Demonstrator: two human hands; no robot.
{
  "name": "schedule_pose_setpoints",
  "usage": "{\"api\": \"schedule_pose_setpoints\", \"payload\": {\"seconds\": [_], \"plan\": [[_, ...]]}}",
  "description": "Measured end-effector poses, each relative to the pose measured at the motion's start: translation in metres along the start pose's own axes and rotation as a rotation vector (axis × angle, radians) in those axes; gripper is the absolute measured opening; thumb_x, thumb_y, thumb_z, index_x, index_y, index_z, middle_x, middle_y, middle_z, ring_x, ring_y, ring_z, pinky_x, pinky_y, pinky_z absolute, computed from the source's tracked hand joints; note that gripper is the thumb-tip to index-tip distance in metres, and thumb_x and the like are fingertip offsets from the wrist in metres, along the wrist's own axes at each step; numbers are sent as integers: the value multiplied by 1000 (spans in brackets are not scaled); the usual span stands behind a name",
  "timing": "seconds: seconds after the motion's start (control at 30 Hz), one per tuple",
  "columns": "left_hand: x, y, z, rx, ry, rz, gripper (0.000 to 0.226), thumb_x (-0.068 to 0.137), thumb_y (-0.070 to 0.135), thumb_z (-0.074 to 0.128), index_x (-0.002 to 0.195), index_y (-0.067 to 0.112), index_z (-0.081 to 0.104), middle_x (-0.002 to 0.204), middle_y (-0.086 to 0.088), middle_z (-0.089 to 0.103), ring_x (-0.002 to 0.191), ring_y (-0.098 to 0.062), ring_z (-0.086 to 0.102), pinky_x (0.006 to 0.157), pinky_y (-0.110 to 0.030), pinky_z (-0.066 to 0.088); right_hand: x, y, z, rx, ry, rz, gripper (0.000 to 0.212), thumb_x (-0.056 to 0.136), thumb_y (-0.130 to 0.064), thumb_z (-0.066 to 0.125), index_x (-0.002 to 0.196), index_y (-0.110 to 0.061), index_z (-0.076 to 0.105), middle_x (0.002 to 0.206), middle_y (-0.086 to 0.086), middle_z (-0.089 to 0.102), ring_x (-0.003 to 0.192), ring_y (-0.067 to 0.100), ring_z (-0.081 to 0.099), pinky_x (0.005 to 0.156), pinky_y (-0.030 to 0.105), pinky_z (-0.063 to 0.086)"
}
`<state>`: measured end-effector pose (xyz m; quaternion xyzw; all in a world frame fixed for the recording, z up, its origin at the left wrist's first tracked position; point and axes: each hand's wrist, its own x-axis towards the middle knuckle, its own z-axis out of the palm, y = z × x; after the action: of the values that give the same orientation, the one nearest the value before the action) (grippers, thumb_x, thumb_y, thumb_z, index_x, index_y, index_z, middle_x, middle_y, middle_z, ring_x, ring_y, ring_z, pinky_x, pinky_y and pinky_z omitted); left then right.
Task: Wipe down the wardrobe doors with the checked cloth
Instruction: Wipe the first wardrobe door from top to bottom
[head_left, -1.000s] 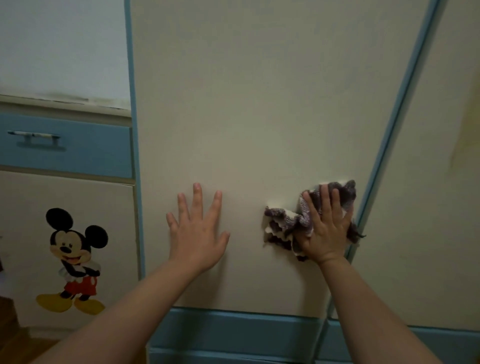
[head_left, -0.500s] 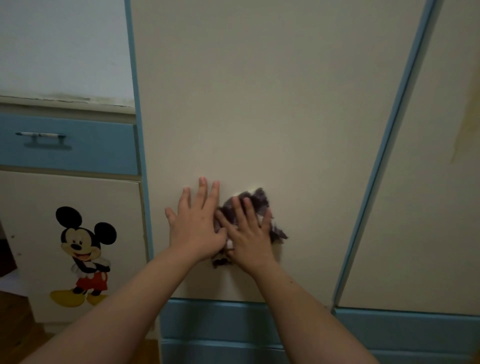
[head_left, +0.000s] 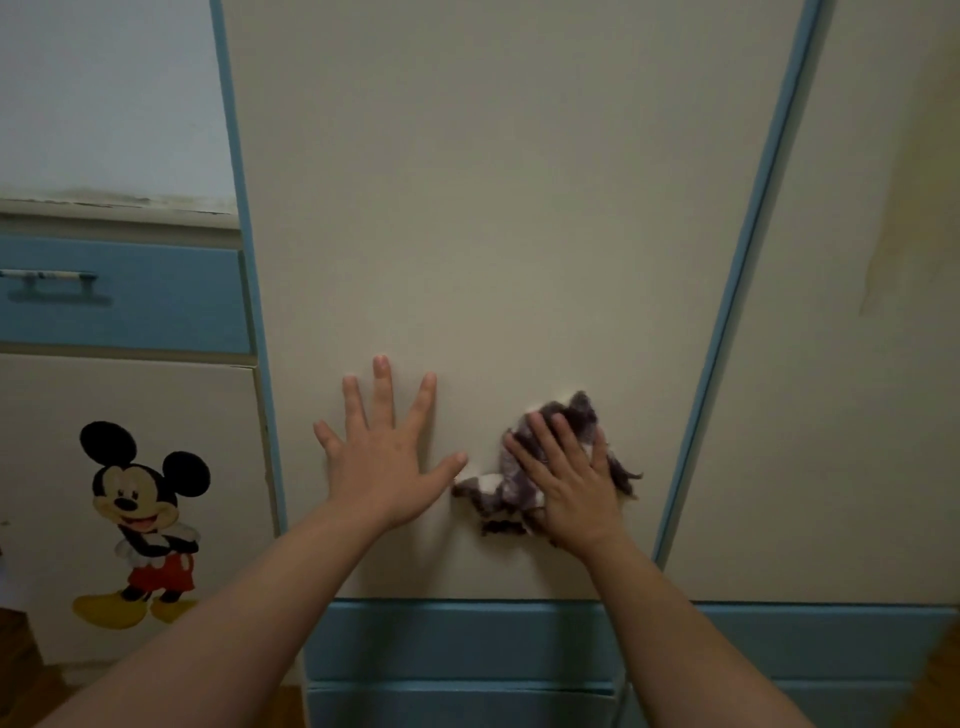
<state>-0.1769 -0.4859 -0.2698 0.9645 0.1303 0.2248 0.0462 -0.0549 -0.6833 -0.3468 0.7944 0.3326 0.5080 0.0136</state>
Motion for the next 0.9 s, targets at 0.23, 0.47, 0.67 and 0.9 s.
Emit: {"api": "schedule_pose_setpoints", "payload": {"seconds": [0.23,0.47,0.67,0.9], "plan": [[0,4,5,-61,34,-12,85,57,86,-5,128,46,-32,135,-5,-49,135,-37,-27,105,-64,-1,0,48,-21,213,-14,468,84,76,-52,45,143,-40,-2,154,1,-19,141,21,-16,102,68,5],[7,15,-26,-89,264,-24,85,72,69,12,141,23,32,152,-19,17,139,-37,13,103,-64,11,105,99,-64,221,234,556,86,70,-64,43,141,-16,34,150,24,19,138,39,9,99,68,21],[35,31,-55,-65,446,187,72,76,56,32,131,13,50,144,-25,33,133,-43,28,95,-71,22,200,143,-113,176,291,555,92,68,-74,33,146,-27,19,156,13,4,143,30,-1,105,62,12],[100,62,-133,-17,610,319,70,79,53,36,135,12,43,146,-22,31,134,-41,25,97,-70,16,278,173,-154,128,376,557,87,72,-69,36,146,-26,21,155,13,9,142,31,2,106,62,7]]}}
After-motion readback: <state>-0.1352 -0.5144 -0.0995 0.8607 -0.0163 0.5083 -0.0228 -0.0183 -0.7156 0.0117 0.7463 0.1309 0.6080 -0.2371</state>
